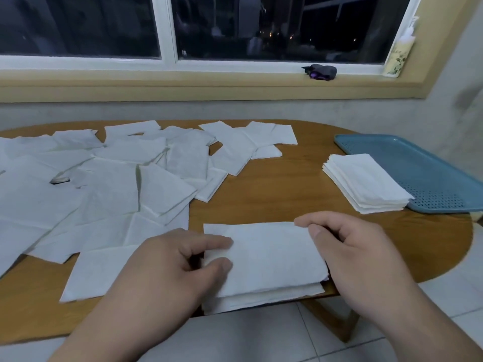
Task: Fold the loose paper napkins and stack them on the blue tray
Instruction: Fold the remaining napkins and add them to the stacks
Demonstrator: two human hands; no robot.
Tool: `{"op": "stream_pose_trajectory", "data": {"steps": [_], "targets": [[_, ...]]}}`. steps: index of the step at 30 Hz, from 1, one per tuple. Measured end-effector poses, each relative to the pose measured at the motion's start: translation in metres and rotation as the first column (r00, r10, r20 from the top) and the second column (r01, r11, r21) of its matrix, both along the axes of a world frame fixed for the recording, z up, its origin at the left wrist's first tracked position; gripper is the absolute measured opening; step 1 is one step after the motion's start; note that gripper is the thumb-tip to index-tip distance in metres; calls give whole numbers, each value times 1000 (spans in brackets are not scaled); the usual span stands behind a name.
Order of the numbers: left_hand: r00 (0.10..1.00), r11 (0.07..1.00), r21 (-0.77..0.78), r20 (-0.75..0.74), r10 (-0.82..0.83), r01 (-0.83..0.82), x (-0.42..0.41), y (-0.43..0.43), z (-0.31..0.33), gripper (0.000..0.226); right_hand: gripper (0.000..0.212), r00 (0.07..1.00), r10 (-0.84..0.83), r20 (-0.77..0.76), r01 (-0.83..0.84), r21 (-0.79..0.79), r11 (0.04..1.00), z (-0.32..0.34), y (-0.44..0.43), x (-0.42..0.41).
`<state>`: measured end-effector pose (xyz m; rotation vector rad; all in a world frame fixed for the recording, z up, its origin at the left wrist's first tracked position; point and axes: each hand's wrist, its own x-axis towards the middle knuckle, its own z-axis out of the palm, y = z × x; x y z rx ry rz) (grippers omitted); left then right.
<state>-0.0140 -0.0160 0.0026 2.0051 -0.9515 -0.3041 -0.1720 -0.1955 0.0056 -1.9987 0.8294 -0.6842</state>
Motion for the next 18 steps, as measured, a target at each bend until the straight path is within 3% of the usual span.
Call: {"op": "stream_pose_trajectory", "data": {"steps": [4, 10, 16, 18], "targets": [[1000, 998, 57, 25, -7, 6, -1, -2, -3, 15, 29, 996, 22, -82, -26, -46, 999, -6, -1, 0], [991, 995, 94, 126, -34, 22, 0, 3, -2, 22, 29, 986, 27, -165, -65, -230, 971, -14, 3, 2], [936, 983, 175, 331, -119, 63, -2, 4, -7, 29, 30, 973, -18, -229, -62, -335, 940, -19, 5, 7], [936, 982, 183, 336, -104, 44, -1, 4, -12, 28, 30, 968, -19, -249, -73, -353, 933, -19, 5, 7]]}}
